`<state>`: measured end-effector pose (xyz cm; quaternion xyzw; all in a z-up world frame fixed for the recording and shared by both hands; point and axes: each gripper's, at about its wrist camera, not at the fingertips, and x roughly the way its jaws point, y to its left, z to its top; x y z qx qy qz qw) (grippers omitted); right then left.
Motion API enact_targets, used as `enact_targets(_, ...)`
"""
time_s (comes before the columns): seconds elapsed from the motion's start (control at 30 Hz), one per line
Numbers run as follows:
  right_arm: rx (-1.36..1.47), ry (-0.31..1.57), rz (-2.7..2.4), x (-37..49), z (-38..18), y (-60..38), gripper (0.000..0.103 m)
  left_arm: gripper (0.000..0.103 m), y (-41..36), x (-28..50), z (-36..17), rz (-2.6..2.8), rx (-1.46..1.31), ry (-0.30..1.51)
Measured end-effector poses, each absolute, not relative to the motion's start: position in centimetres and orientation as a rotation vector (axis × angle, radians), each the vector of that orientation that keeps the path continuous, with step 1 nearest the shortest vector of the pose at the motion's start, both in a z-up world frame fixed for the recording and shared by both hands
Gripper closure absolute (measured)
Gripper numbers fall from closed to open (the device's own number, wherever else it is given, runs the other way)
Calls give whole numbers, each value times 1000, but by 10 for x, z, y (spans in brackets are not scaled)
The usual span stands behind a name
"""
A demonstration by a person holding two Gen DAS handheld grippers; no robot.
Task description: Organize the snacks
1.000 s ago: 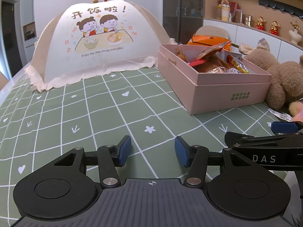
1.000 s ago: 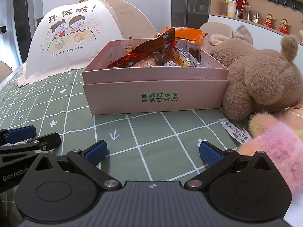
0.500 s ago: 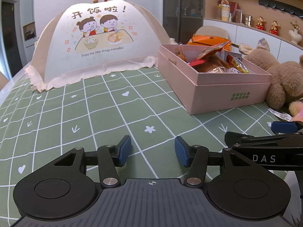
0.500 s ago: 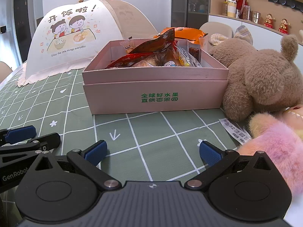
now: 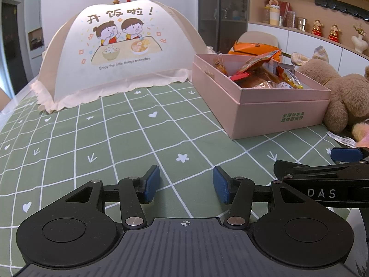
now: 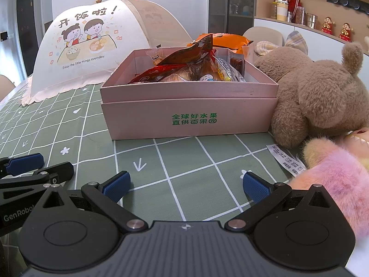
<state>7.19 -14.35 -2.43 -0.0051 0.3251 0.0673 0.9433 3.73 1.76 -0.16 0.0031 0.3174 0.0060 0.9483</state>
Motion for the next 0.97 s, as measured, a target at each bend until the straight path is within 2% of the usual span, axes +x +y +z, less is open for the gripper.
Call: enact_targets(0.97, -11, 663, 138, 72, -24, -144, 0, 46, 19, 37, -1, 9, -3, 646)
